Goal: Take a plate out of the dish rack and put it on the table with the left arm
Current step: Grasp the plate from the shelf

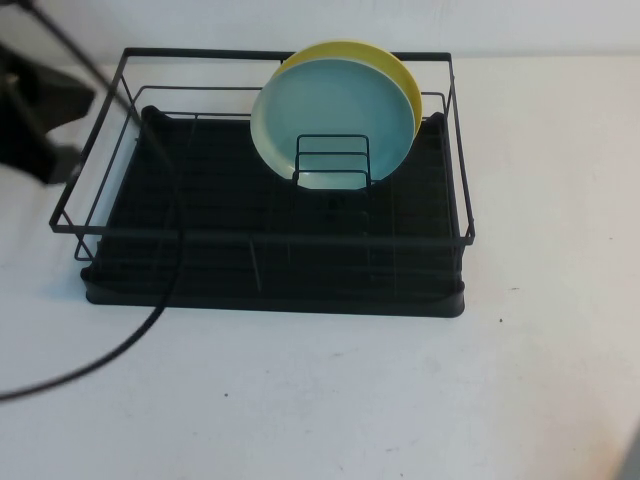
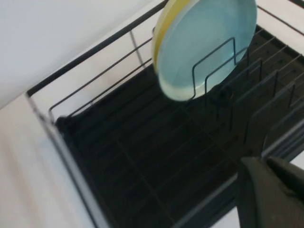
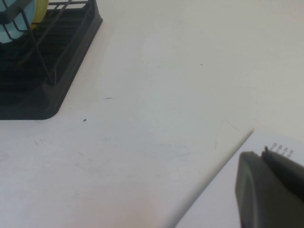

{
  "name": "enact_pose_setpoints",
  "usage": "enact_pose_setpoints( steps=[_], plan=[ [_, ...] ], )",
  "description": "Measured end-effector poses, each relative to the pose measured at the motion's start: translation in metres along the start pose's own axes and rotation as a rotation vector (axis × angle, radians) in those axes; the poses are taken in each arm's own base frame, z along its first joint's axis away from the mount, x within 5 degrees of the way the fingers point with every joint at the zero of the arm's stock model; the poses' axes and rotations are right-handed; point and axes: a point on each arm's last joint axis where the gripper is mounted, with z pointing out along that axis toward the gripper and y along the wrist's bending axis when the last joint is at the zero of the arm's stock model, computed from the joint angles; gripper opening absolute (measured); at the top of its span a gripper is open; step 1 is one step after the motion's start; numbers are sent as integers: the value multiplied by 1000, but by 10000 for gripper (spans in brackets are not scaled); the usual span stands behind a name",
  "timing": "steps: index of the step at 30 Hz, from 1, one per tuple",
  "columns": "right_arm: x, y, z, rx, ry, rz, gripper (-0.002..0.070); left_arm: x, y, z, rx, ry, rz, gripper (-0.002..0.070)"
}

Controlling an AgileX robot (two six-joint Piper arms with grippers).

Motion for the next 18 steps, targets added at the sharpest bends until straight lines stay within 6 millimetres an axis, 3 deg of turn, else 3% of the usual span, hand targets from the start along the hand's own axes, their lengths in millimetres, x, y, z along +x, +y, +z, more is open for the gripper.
enact_pose_setpoints(
  steps=[4, 6, 12, 15, 18],
  plan=[
    [0, 0, 0, 0, 0, 0, -20, -18, 16, 45, 90, 1, 74, -1],
    [0, 0, 0, 0, 0, 0, -20, -25, 22, 67, 129, -11, 125, 34],
    [0, 0, 0, 0, 0, 0, -20, -44, 16, 131, 217, -47, 331, 363],
    [0, 0, 0, 0, 0, 0, -20, -54, 5, 164, 208, -88, 362, 444],
    [0, 0, 0, 0, 0, 0, -20, -59, -4, 197, 166, -127, 400, 467]
  ],
)
